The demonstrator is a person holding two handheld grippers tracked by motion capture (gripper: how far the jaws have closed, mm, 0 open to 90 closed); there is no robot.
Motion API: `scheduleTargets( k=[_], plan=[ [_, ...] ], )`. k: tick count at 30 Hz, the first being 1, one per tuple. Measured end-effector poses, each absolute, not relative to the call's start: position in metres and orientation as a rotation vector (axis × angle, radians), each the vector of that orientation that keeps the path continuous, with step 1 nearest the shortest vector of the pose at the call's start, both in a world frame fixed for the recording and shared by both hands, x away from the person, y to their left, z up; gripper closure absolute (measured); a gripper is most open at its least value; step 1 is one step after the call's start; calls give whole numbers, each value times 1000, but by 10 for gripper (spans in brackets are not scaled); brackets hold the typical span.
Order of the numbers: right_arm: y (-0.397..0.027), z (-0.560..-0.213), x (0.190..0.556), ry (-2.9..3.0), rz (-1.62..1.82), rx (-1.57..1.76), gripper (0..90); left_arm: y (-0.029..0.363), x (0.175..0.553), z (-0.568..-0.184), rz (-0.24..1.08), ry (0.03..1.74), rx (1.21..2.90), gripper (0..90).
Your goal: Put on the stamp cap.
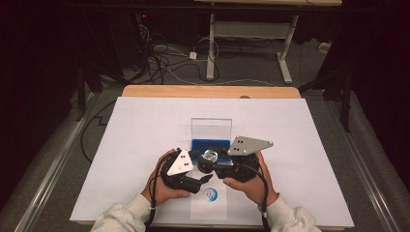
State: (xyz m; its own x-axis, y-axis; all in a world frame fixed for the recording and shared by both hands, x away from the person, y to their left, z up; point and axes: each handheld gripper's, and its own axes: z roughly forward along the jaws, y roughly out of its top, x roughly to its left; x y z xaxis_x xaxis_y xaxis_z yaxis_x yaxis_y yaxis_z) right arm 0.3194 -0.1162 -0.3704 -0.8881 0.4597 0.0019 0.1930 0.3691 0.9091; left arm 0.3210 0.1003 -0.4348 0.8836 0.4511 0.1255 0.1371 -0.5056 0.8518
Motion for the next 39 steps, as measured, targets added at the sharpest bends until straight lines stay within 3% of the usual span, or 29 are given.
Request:
scheduleTargets(
  k=[25, 39],
  plan=[
    [-126, -367, 321, 2362, 1531, 603, 567, 112, 320, -434, 488, 441, 2121, 161],
    [-148, -356, 326, 2305, 1524, 639, 567, 158, 312, -427, 586, 488, 2113, 159]
  ],
)
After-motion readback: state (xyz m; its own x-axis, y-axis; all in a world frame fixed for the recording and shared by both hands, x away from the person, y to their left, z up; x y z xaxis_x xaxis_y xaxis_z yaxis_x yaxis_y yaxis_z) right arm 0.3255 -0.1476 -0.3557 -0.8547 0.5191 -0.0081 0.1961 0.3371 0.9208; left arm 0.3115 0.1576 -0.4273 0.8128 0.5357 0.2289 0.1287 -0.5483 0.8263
